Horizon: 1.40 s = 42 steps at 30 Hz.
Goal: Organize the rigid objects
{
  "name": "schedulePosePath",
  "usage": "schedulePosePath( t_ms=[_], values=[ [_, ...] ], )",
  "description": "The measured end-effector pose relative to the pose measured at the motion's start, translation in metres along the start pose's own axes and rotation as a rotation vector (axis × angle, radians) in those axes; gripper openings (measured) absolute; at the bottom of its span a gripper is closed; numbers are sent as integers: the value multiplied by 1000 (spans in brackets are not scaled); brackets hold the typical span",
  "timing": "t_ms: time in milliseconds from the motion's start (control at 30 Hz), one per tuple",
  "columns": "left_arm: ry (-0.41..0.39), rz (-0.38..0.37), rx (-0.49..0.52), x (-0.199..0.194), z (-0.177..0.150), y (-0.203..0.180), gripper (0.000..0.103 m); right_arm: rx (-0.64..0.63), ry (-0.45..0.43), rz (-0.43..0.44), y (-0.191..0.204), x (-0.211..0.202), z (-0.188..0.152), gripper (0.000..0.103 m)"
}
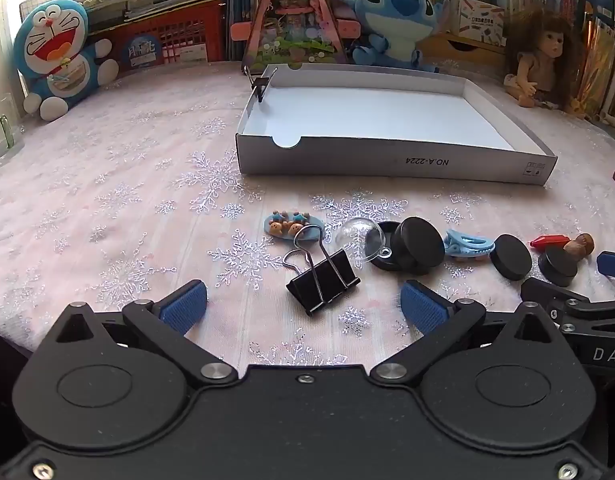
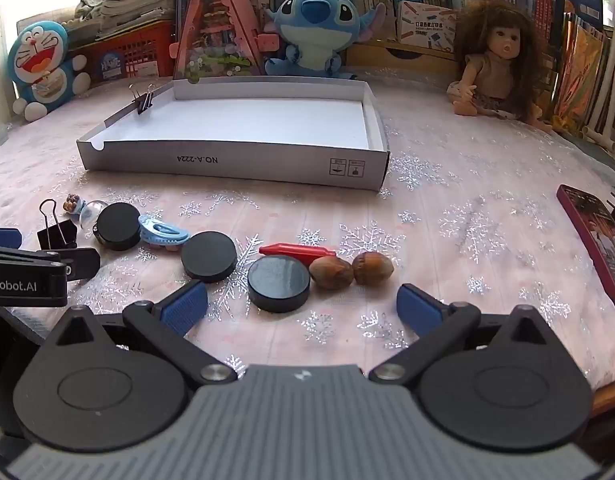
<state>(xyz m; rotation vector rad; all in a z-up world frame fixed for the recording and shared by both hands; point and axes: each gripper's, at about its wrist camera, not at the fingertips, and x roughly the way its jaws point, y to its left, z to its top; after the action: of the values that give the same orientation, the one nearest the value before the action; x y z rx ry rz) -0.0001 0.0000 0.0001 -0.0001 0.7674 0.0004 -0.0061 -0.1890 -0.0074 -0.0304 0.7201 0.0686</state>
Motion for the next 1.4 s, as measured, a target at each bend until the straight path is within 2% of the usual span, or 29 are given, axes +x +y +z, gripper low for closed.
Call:
schedulePosePath(
  t_ms=[1400],
  values=[
    [1,14,4,1,1,-2,103,-6,2,-6,2,-1,-1,103]
  ],
)
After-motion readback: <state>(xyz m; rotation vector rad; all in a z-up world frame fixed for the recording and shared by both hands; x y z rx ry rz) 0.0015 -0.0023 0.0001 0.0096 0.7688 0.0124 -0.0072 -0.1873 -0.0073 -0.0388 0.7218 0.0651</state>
